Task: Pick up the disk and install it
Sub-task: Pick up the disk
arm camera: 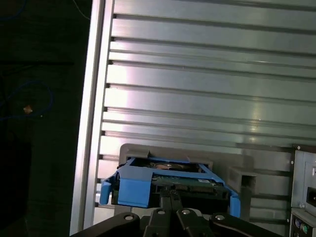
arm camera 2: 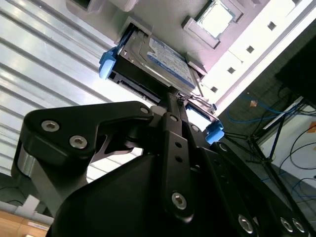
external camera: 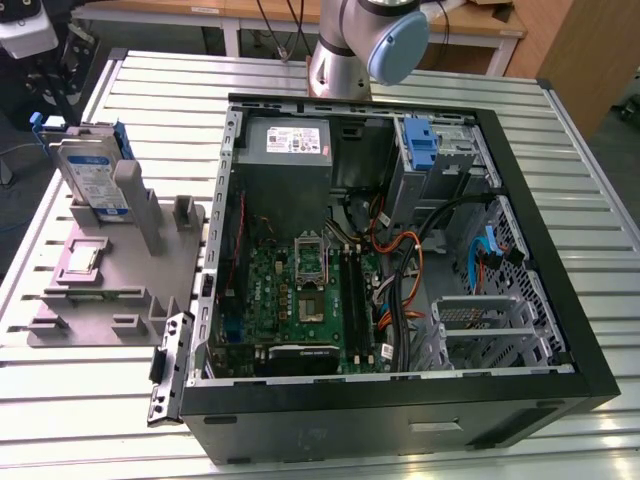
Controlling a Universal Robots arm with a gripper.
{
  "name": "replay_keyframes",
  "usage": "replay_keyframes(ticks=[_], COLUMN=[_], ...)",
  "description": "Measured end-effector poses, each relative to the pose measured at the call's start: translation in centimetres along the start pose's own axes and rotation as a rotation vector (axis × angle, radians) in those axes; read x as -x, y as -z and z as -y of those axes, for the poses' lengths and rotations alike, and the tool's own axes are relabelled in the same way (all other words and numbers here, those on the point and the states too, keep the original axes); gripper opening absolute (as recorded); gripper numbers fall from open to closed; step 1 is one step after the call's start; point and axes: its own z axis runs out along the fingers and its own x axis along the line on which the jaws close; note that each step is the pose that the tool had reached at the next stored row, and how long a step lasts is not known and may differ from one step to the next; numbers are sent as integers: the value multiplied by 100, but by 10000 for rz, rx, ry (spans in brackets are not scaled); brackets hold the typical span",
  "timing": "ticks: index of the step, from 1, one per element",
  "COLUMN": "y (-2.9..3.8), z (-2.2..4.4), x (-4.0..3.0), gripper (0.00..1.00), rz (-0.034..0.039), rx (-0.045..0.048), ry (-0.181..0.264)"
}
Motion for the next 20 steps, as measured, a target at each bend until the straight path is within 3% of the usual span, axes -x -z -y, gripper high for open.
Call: replay_keyframes(ticks=[12,20], y=[-3,-3], z=[0,0], x=[0,0], gripper=[11,11], rz=[-65,-98], rx=[-23,-29], ry=[2019,3118])
